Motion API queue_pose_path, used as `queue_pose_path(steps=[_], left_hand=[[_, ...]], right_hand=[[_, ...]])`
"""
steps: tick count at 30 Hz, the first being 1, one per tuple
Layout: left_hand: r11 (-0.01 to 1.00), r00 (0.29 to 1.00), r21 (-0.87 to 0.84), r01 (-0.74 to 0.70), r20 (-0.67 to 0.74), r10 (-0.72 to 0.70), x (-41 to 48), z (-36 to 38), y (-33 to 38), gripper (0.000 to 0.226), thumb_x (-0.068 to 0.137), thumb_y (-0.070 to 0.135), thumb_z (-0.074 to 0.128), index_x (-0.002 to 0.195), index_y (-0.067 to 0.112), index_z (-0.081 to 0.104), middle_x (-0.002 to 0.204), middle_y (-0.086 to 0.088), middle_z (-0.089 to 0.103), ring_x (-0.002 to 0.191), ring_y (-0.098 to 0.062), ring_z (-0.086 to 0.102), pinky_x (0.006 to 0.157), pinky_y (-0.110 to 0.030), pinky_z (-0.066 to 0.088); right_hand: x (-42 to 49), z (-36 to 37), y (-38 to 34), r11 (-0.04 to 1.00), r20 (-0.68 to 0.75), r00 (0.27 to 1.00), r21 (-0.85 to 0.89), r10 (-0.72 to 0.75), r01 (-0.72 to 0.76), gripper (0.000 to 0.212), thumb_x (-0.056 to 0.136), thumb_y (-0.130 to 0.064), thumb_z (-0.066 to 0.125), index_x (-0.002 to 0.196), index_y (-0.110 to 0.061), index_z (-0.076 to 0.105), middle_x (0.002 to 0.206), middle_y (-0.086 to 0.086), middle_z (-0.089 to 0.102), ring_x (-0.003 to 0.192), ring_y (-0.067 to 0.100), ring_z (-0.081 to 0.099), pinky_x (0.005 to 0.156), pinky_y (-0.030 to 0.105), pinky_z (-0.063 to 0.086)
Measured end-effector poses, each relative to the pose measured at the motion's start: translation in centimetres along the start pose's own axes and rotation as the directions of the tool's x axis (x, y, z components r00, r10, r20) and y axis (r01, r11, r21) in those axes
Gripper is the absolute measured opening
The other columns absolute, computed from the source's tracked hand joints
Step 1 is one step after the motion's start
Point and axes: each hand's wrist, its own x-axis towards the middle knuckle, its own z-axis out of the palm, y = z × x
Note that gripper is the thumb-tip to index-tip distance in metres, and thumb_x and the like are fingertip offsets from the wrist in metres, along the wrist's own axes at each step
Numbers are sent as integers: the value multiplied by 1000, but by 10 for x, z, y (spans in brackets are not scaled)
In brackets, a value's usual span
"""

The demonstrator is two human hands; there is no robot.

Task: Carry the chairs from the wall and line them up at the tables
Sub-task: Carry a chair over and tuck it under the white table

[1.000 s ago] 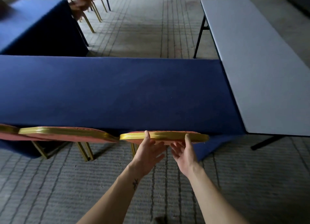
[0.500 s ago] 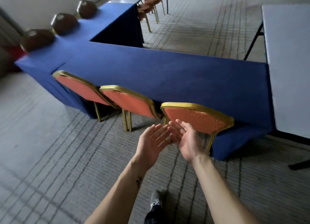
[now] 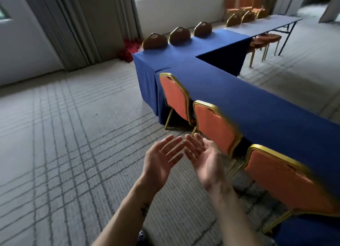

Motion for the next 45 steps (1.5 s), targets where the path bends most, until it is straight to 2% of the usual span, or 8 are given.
queue_pose_path(steps=[9,13,17,20,24,27,33,45], left_hand=[[986,997,-150,-72,-39,67,79,-105,143,40,101,23,44,134,5,59,131,-16,68,121,-33,66,111,-48,42],[976,992,-179,-122,-59,114,109,-151,206,42,101,24,43,135,6,59,133,-16,67,124,-34,64,112,-49,41],[961,987,-231,-153,-82,138,140,-188,260,41,102,25,41,134,6,59,132,-17,67,123,-33,65,113,-49,41],[949,985,-271,-164,-104,140,181,-217,293,44,98,26,45,135,6,58,134,-17,66,125,-34,63,113,-49,40],[929,981,-319,-185,-122,153,224,-230,320,43,100,28,42,134,7,58,136,-17,65,125,-34,63,112,-48,40],[917,973,-341,-207,-171,156,286,-244,349,43,100,29,41,135,8,57,136,-17,65,126,-34,62,113,-49,39],[901,949,-338,-273,-251,193,414,-244,434,45,104,30,36,138,7,54,137,-18,64,129,-35,60,116,-51,36],[885,920,-316,-341,-306,245,607,-262,568,48,105,31,36,143,6,50,138,-17,63,129,-34,60,115,-51,37]], right_hand=[[100,150,75,998,69,996,-47,50,-47,39,104,-30,45,134,-9,57,125,15,71,116,29,67,113,48,42],[141,214,110,994,94,995,-102,44,-34,37,104,-29,43,130,-8,59,127,16,70,114,28,68,110,45,42],[183,268,138,987,113,989,-140,96,-80,37,105,-28,40,129,-8,59,124,15,72,110,26,70,97,38,49],[231,301,158,979,92,986,-160,142,-126,38,104,-30,42,129,-8,59,126,15,71,112,27,69,100,38,48],[285,324,164,977,109,978,-137,178,-162,39,103,-31,44,130,-8,59,128,16,69,114,27,68,102,38,46],[360,352,173,971,126,969,-144,211,-193,40,103,-32,42,131,-8,58,128,16,69,114,26,68,98,36,49],[520,431,173,941,194,924,-143,330,-306,43,104,-33,41,136,-9,57,132,15,68,121,27,66,105,38,45],[728,562,176,919,302,870,-194,390,-344,42,105,-35,40,133,-11,59,133,13,67,124,27,64,104,39,45]])
